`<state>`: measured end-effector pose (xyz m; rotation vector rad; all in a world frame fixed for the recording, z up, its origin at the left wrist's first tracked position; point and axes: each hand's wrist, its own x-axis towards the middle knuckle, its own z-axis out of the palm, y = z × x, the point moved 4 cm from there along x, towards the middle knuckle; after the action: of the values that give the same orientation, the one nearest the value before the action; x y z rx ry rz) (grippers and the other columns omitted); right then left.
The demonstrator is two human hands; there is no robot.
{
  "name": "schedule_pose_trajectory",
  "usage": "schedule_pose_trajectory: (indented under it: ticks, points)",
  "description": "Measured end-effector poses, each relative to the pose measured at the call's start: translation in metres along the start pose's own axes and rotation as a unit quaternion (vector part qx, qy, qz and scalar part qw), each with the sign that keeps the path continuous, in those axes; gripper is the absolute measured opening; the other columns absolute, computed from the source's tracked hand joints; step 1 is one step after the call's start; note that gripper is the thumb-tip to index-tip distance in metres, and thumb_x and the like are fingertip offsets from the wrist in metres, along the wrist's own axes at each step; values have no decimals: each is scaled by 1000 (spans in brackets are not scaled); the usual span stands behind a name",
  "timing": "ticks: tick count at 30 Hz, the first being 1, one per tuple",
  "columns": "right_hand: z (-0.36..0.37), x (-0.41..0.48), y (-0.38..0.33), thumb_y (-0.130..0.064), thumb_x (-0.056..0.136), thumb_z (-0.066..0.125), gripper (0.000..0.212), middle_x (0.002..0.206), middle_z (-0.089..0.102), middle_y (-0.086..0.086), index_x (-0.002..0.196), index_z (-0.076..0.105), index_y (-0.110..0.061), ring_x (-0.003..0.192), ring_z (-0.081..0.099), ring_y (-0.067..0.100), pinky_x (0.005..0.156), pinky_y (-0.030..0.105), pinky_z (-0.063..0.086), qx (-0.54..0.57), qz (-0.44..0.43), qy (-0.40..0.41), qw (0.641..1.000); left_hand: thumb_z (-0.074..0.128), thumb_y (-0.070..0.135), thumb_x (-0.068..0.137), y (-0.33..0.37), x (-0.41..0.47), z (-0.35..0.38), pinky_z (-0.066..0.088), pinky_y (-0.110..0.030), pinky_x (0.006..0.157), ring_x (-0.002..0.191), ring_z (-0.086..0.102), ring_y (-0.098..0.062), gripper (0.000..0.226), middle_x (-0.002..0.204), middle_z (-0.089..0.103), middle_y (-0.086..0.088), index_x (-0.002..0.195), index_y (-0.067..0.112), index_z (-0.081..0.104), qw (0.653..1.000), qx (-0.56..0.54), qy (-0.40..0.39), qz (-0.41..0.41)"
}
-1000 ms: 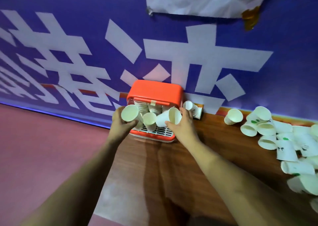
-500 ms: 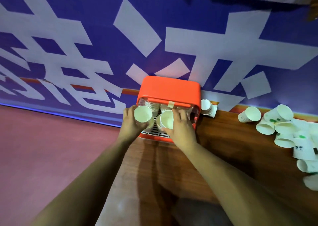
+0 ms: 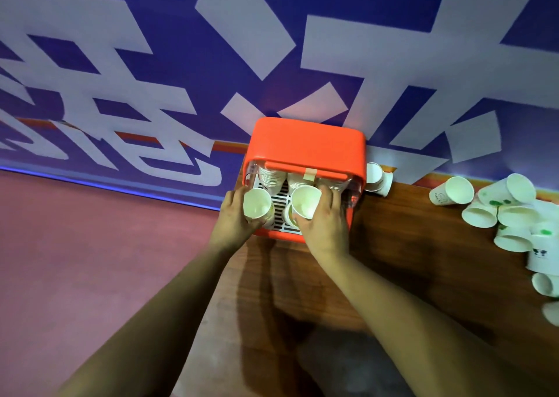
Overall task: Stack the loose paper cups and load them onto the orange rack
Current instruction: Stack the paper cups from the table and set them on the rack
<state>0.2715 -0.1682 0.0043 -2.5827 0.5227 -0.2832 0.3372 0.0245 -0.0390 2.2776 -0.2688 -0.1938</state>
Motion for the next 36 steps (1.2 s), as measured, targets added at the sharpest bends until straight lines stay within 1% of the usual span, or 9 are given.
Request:
schedule_pose_trajectory:
  ticks: [3,8,12,15,22,25,30,33,36]
  points:
    - [9,-1,6,-34,68,84,85,132,45,9,137,43,-6,118,53,33,93,38,48,11,15,-40,999,86,34,70,-2,2,2,47,-40,98,116,49,-23,82,127,46,-6,137,15,43,1000,4,-16,-4]
    - [25,4,12,-31,75,76,79,132,40,9,142,38,-13,117,52,34,91,39,47,3,6,-146,989,85,36,70,-9,5,7,44,-35,101,120,47,-21,82,127,45,-4,138,17,43,999,10,-45,-17]
    - [35,11,17,-31,78,77,84,139,38,9,146,31,-18,124,50,32,95,39,45,28,25,-208,977,87,37,68,-10,8,9,44,-29,92,116,49,-19,76,124,52,-2,131,19,47,998,18,-56,-17]
    - [39,16,19,-36,78,78,85,140,40,8,147,30,-18,125,49,31,94,39,45,27,32,-205,978,86,25,71,-7,9,10,40,-24,84,114,52,-24,72,134,49,-9,132,13,48,998,40,-56,-3]
    - [46,23,12,-34,75,80,86,138,41,11,145,32,-17,126,46,32,94,41,45,18,11,-211,977,83,27,76,1,9,9,34,-19,92,128,46,-25,81,144,45,-11,143,10,41,998,42,-53,-20]
    - [40,16,14,-37,72,81,96,141,39,15,148,26,-13,128,45,33,98,42,44,37,37,-216,975,83,29,75,3,2,4,35,-24,98,127,43,-22,83,133,48,-10,143,10,39,998,33,-42,-41]
    - [-3,-9,44,-35,84,68,69,140,42,11,142,39,-10,129,46,29,104,38,41,60,21,-185,981,68,31,81,25,-26,2,44,-38,96,110,49,-25,51,112,43,0,124,9,52,999,37,28,-28]
    - [-39,-19,88,-31,85,68,53,127,49,10,130,51,-8,114,54,28,95,35,45,56,37,-157,985,66,26,84,59,-42,29,50,-36,86,101,57,-22,29,106,49,1,108,13,57,998,40,-34,41]
    - [-76,-12,147,-33,87,66,51,129,49,11,130,52,-8,111,56,29,91,37,48,33,85,-136,987,62,26,84,108,-48,74,47,-30,85,97,58,-19,28,101,50,3,107,10,60,986,42,-128,96]
